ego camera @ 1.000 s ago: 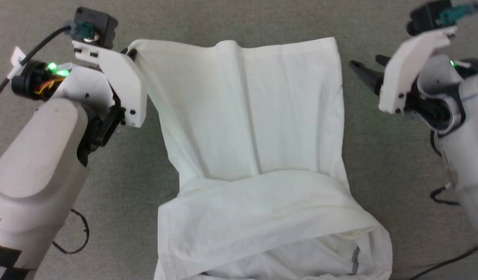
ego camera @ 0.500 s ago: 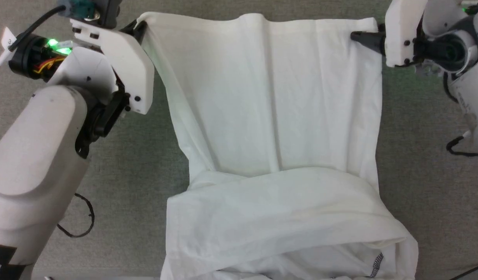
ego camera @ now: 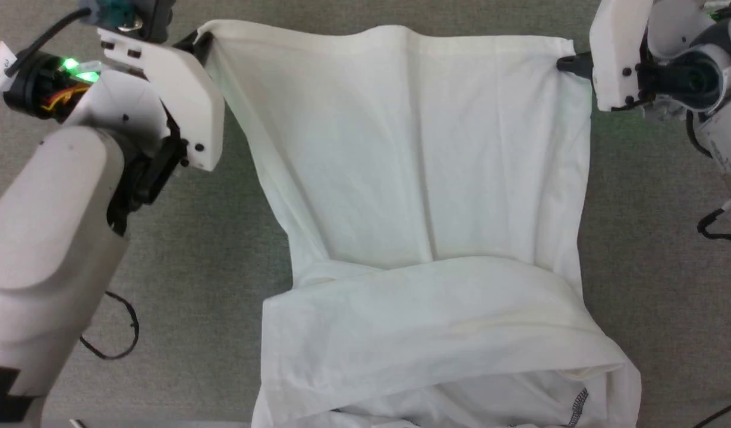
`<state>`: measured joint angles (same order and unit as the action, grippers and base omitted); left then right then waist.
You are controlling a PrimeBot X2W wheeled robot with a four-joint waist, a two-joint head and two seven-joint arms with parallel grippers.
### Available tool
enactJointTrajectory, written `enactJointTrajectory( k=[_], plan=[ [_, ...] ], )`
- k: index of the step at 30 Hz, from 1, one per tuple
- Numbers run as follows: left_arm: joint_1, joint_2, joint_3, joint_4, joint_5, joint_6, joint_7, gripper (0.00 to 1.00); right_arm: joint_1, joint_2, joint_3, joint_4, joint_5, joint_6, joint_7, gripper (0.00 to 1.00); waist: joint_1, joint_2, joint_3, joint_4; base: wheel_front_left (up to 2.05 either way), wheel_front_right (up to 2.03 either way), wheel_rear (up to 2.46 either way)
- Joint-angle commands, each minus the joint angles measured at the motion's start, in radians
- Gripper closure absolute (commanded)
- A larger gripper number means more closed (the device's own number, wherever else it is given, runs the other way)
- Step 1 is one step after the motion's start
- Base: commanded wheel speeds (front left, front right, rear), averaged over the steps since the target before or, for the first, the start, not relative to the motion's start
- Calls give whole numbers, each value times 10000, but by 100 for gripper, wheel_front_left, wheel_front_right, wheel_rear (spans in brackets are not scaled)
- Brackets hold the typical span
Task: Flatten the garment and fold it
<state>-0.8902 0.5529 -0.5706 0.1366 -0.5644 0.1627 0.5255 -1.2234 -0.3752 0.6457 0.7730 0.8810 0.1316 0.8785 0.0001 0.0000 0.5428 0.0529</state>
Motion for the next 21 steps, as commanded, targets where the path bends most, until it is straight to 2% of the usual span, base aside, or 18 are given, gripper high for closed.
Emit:
enactJointTrajectory(
  k=[1,8,14,21],
  plan=[
    [-322,33,31,143,47,-108,-133,100,500,-57,285,102,-46,-9,-270,100,-1,0,-292,-45,0,0,0],
    [-1891,77,50,1437,310,-861,-533,100,-627,-896,548,-10,-357,-9,-2268,100,-1,0,-683,-291,0,0,0],
    [-3516,117,119,2848,709,-1376,-1178,100,-1750,-1123,593,297,-671,-9,-4023,100,-1,0,-707,-596,0,0,0],
    [-4648,-119,334,3987,950,-1468,-2545,100,-2633,-1120,751,526,-720,-9,-5946,100,-1,0,-792,-710,0,0,0]
  ],
)
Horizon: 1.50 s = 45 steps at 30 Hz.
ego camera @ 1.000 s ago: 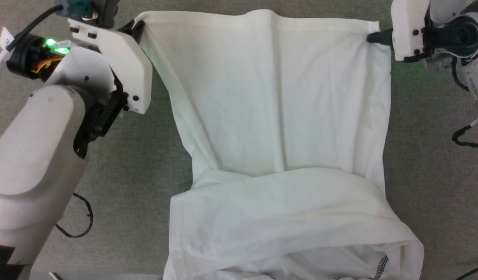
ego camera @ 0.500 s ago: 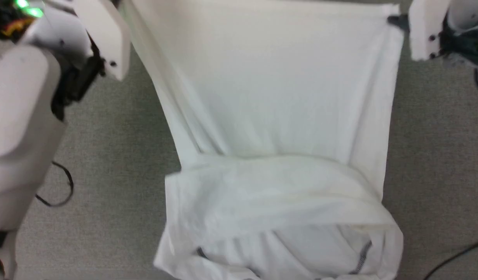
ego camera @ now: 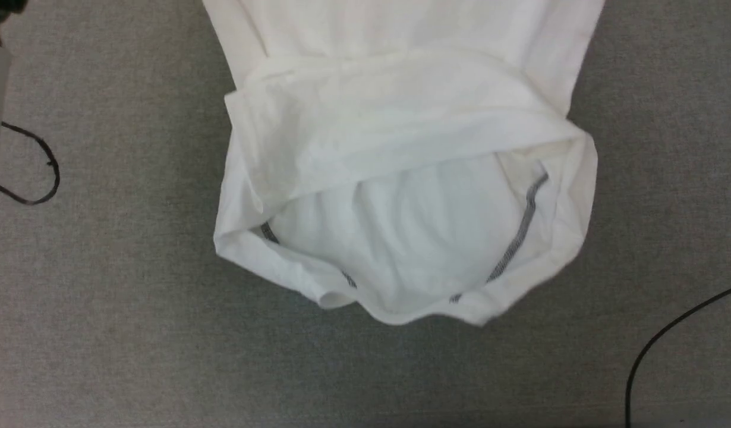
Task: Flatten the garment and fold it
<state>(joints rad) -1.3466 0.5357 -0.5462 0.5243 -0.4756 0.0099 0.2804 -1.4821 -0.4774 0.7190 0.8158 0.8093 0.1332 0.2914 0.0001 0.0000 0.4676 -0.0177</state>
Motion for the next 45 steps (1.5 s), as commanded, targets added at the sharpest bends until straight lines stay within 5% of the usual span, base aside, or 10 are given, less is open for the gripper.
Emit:
enactJointTrajectory(
  k=[1,10,17,27,38,39,40,41,43,45],
  plan=[
    [-83,13,127,213,28,66,-252,100,-36,-56,107,87,84,-25,-176,100,-1,0,-73,-1,0,0,0],
    [2901,-107,575,-329,-759,952,-1451,100,2121,-331,1097,-977,864,-25,-1561,100,-1,0,-1035,136,0,0,0],
    [7356,684,954,-2941,-1234,2779,-1387,100,5225,-603,1220,-1959,1431,-25,-2113,100,-1,0,-1958,-21,0,0,0],
    [12173,1478,986,-6467,-1799,4781,-537,100,8852,-764,-475,-2468,725,-25,-2274,100,-1,0,-2571,-121,0,0,0],
    [13636,745,366,-6227,-2236,5242,-308,100,12307,877,-3562,-2994,-1848,-25,-760,100,-1,0,-2743,-180,0,0,0],
    [13680,667,325,-6124,-2298,5180,-330,98,12555,1062,-3846,-3117,-2146,-25,-567,100,-1,0,-2753,-181,0,0,0],
    [13703,590,302,-6055,-2335,5129,-395,65,12770,1229,-4155,-3284,-2481,-25,-451,100,-1,0,-2767,-182,0,0,0],
    [13716,503,304,-6012,-2372,5101,-478,8,12996,1397,-4430,-3455,-2803,-25,-275,84,-1,0,-2781,-175,0,0,0],
    [13694,382,289,-5976,-2365,4996,-709,0,13439,1732,-4876,-3938,-3370,-25,97,0,-1,0,-2845,-150,0,0,0],
    [13706,230,403,-6038,-2357,4949,-1144,0,13882,2043,-5288,-4577,-3816,-25,457,0,-1,0,-2964,-148,0,0,0]
  ],
)
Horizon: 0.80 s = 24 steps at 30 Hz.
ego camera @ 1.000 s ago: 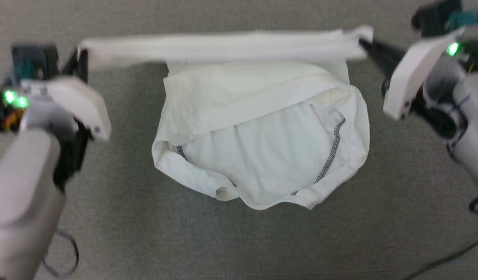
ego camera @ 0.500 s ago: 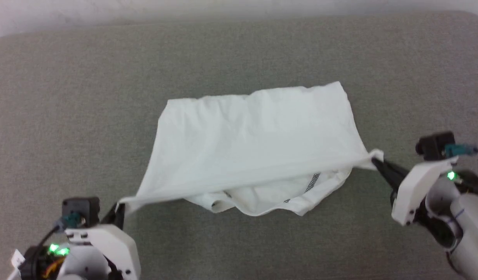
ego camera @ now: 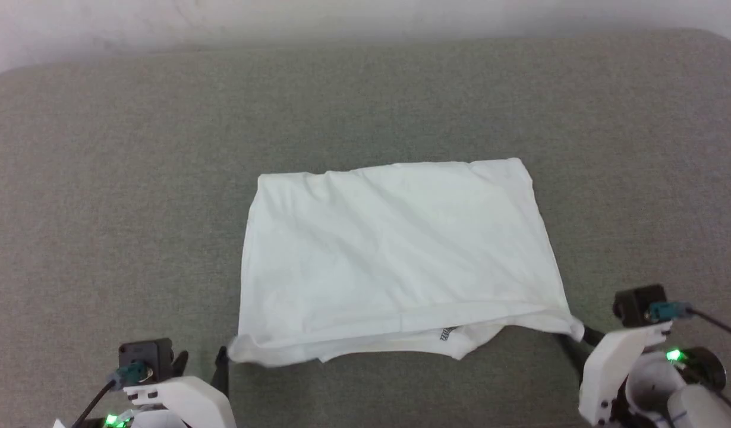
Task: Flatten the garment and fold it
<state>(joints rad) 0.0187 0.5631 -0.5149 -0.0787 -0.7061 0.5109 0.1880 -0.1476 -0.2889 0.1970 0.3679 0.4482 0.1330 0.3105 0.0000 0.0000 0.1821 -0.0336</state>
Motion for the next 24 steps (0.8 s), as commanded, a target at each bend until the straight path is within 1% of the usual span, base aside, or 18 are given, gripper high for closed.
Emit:
enactJointTrajectory(
  k=[1,2,3,7,10,14,18,20,24],
  plan=[
    [73,-74,131,-48,-33,-121,-431,0,746,255,-285,-520,-451,-23,355,0,0,0,-165,13,0,0,0],
    [79,-113,232,-93,-6,-155,-725,0,973,359,-482,-967,-632,-23,475,0,0,0,-221,17,0,0,0],
    [79,-113,232,-93,-6,-155,-725,0,973,359,-482,-967,-632,-23,475,0,0,0,-221,17,0,0,0],
    [128,-156,578,-341,156,-201,-1689,0,1768,767,-1333,-2943,-1209,-23,596,0,0,0,-456,26,0,0,0],
    [113,-128,844,-558,356,-117,-2315,0,2207,1043,-1808,-4142,-1430,-23,647,0,0,0,-629,36,0,0,0],
    [9,-11,1182,-891,707,-192,-3327,0,2424,1353,-2408,-5064,-1492,-23,823,0,0,0,-814,83,0,0,0],
    [-36,181,1580,-889,968,-203,-3983,0,2216,1294,-2967,-5176,-1372,-23,1164,0,0,0,-932,193,0,0,0],
    [-68,293,1768,-881,1069,-221,-4135,0,1988,1169,-3197,-4966,-1225,-23,1356,0,0,0,-954,282,0,0,0],
    [-271,610,2100,-1017,1365,-397,-4331,0,1322,847,-3545,-4239,-855,-23,1828,0,0,0,-832,546,0,0,0]
  ],
)
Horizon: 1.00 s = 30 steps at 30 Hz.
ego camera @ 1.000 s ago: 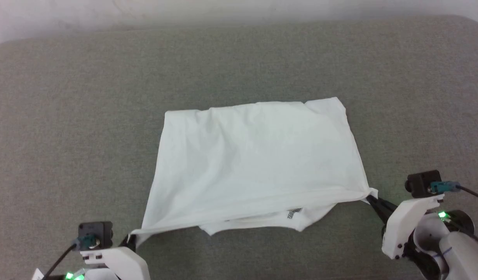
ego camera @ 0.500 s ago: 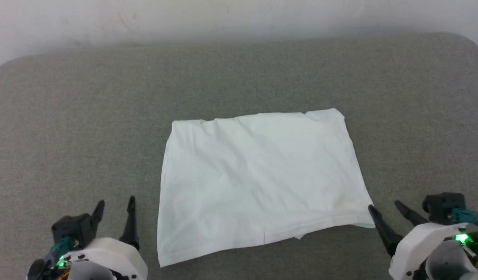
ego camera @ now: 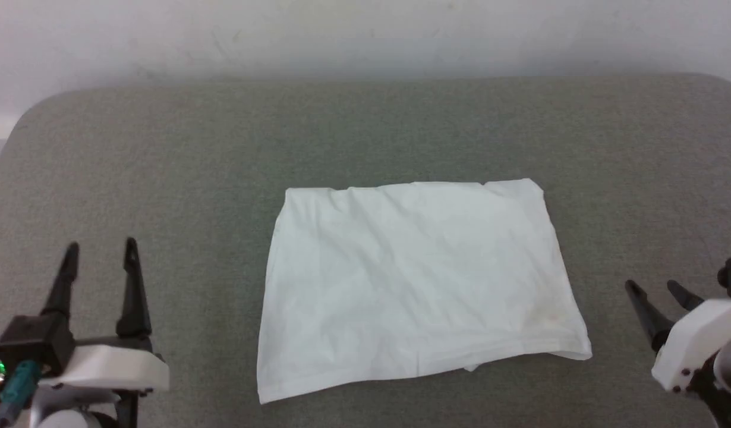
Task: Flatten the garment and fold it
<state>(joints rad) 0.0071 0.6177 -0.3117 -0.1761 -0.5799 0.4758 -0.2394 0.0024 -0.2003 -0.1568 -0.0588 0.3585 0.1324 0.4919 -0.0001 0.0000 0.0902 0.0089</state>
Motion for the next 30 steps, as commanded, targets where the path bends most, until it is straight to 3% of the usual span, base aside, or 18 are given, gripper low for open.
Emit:
enactJointTrajectory(
  k=[1,13,20,28,29,30],
  plan=[
    [-218,136,142,-82,181,-101,-89,0,-377,-149,1,278,158,-17,181,0,1,0,136,191,0,0,0],
    [-1121,93,475,-259,959,-831,-216,0,-3754,-898,1465,3460,1342,-17,2295,0,1,0,1302,1112,0,0,0],
    [-1446,-250,395,63,1368,-1345,-221,0,-5074,-885,2469,5359,1876,-17,2959,0,1,0,1717,1449,0,0,0],
    [-1472,-604,303,438,1435,-1691,-222,0,-5266,-492,3544,7370,2398,-17,3866,0,1,0,1891,1548,0,0,0],
    [-1464,-631,291,475,1439,-1714,-222,0,-5235,-409,3716,7484,2534,-17,4045,59,1,0,1891,1546,0,0,0],
    [-1452,-647,267,534,1428,-1755,-223,0,-5218,-339,3843,7549,2692,-17,4167,72,1,0,1884,1534,0,0,0]
  ],
)
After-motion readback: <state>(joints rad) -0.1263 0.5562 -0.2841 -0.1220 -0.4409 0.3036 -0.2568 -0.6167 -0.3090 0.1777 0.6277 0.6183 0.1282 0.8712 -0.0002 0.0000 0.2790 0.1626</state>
